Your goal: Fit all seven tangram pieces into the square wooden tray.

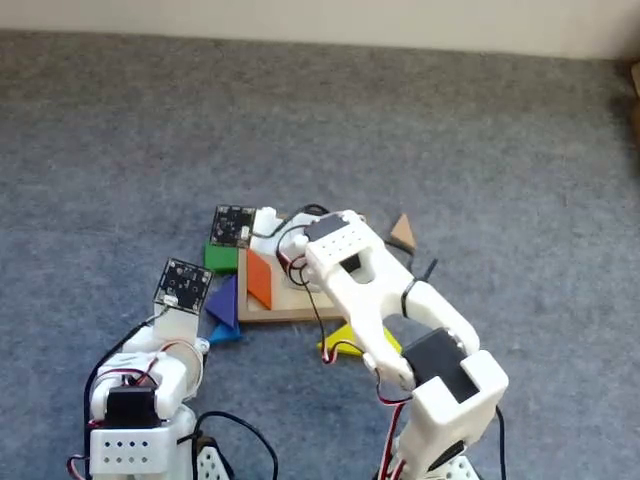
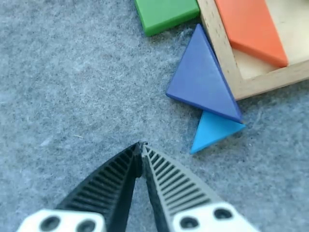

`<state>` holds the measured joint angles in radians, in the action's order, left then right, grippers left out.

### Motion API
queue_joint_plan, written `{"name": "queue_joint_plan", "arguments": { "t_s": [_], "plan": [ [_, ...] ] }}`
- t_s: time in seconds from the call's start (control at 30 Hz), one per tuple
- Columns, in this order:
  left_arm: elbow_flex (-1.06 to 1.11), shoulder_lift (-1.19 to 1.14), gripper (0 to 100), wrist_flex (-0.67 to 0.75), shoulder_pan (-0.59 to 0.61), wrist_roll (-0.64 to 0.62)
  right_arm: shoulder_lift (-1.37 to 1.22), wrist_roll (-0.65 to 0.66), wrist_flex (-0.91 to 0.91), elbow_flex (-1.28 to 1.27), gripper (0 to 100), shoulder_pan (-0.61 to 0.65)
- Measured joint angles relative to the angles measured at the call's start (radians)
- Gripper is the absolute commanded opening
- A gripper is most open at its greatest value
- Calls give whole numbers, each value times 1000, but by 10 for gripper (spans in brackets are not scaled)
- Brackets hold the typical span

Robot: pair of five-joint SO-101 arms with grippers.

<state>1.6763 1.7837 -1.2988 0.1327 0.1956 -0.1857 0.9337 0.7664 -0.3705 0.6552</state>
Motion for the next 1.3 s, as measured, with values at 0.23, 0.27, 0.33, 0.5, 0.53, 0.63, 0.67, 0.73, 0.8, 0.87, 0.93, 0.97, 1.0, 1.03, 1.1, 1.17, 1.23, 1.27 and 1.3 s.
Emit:
{"name": "queue_joint_plan", "arguments": {
  "t_s": [0.23, 0.27, 0.33, 0.5, 0.53, 0.63, 0.67, 0.73, 0.8, 0.87, 0.93, 0.97, 1.0, 1.03, 1.1, 1.17, 1.23, 1.27, 1.3],
  "plan": [
    [0, 0, 7, 0, 0, 0, 0, -34, 0, 2, 350, 0],
    [0, 0, 7, 0, 0, 0, 0, -34, 0, 2, 350, 0],
    [0, 0, 7, 0, 0, 0, 0, -35, 0, 3, 331, 0],
    [0, 0, 7, 0, 0, 0, 75, -41, 23, 3, 139, 0],
    [0, 0, 7, 0, 0, 0, 98, -41, 34, 3, 95, -2],
    [0, 0, 7, 0, 0, 0, 170, -41, 54, 3, 0, -26],
    [0, 0, 7, 0, 0, 0, 189, -49, 57, 3, 6, -37],
    [0, 0, 7, 0, 0, 0, 215, -104, 60, 3, 11, -61],
    [0, 0, 7, 0, 0, 0, 227, -206, 60, 3, 11, -92],
    [0, 0, 7, 0, 0, 0, 229, -313, 60, 3, 11, -121],
    [0, 0, 7, 0, 0, 0, 229, -411, 60, 3, 11, -140],
    [0, 0, 7, 0, 0, 0, 229, -453, 60, 3, 11, -144],
    [0, 0, 7, 0, 0, 0, 229, -491, 60, 3, 11, -146],
    [0, 0, 7, 0, 0, 0, 229, -523, 49, -2, 11, -146],
    [0, 0, 7, 0, 0, 0, 229, -574, 6, -28, 11, -144],
    [0, 0, 7, 0, 0, 0, 230, -601, -55, -78, 11, -146],
    [0, 0, 7, 0, 0, 0, 230, -614, -133, -141, 11, -147],
    [0, 0, 7, 0, 0, 0, 230, -617, -176, -173, 11, -147],
    [0, 0, 7, 0, 0, 0, 230, -617, -216, -206, 11, -147]
  ]
}}
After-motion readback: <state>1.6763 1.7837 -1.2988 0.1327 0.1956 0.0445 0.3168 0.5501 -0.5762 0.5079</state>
